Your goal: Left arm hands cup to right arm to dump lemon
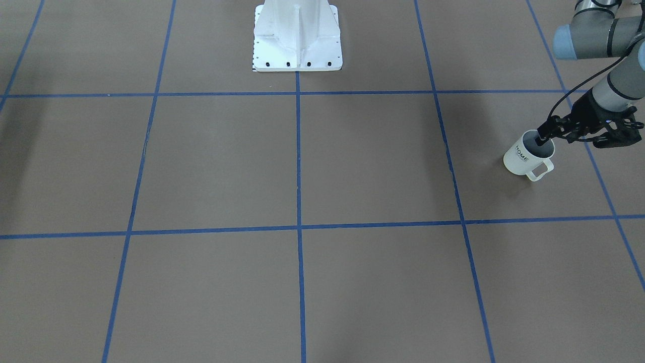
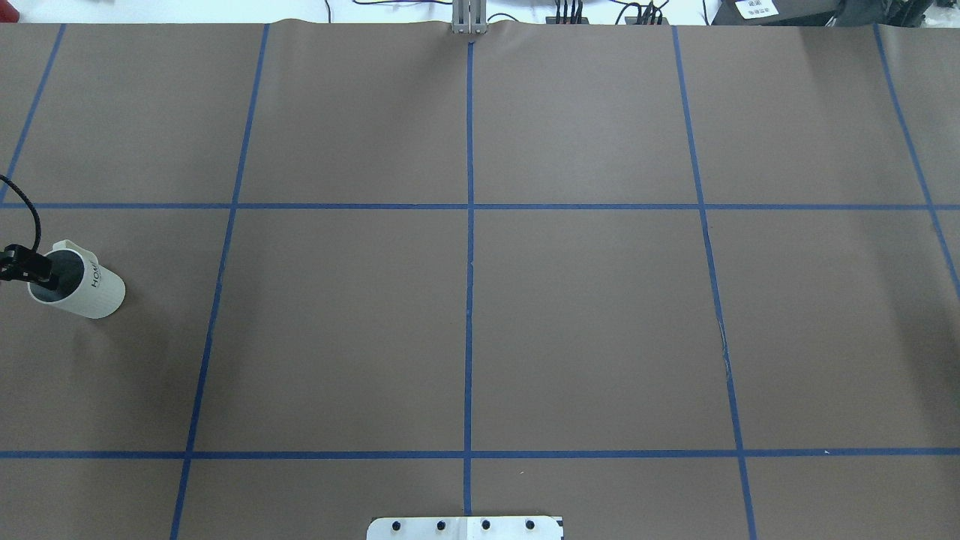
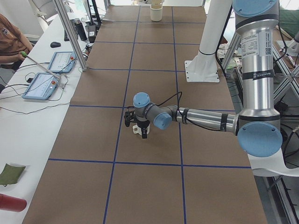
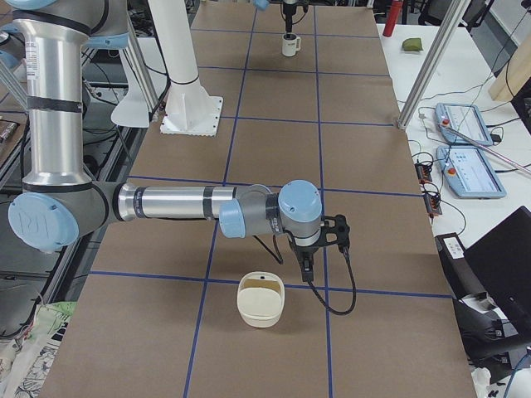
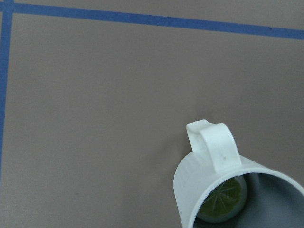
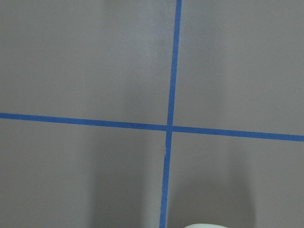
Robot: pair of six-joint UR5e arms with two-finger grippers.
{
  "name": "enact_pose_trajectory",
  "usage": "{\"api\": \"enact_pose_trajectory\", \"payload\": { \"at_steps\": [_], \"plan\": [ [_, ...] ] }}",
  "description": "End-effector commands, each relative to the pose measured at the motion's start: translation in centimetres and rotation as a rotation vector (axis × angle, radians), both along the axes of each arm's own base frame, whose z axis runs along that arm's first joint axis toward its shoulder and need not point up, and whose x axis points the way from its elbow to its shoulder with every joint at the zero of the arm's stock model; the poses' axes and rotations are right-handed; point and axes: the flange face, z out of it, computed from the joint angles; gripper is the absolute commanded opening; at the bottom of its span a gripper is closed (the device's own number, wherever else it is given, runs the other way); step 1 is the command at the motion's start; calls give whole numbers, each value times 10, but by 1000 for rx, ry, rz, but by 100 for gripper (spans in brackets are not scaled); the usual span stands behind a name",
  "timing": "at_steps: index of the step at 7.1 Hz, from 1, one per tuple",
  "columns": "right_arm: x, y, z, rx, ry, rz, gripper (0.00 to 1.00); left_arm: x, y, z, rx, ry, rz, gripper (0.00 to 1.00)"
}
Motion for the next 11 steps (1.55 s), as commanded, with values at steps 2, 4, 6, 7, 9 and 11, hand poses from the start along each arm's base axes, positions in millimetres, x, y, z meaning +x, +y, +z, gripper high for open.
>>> {"api": "enact_pose_trajectory", "payload": {
  "at_steps": [2, 4, 6, 7, 9, 11],
  "plan": [
    [0, 0, 0, 0, 0, 0, 100, 8, -14, 2, 0, 0, 2, 34],
    [-1, -1, -1, 2, 0, -2, 100, 8, -13, -2, -4, 11, 3, 0],
    [-1, -1, -8, 14, -1, -2, 100, 4, -8, -25, -17, 81, 26, 0],
    [-11, -4, -13, 23, -5, -24, 100, -23, -18, -34, -55, 119, -14, 0],
    [-47, -57, -67, 30, -2, -90, 100, -30, -33, -81, -91, 118, -35, 0],
    [-93, -89, -144, 76, -13, -139, 100, -32, -50, -144, -107, 110, -56, 0]
  ]
}}
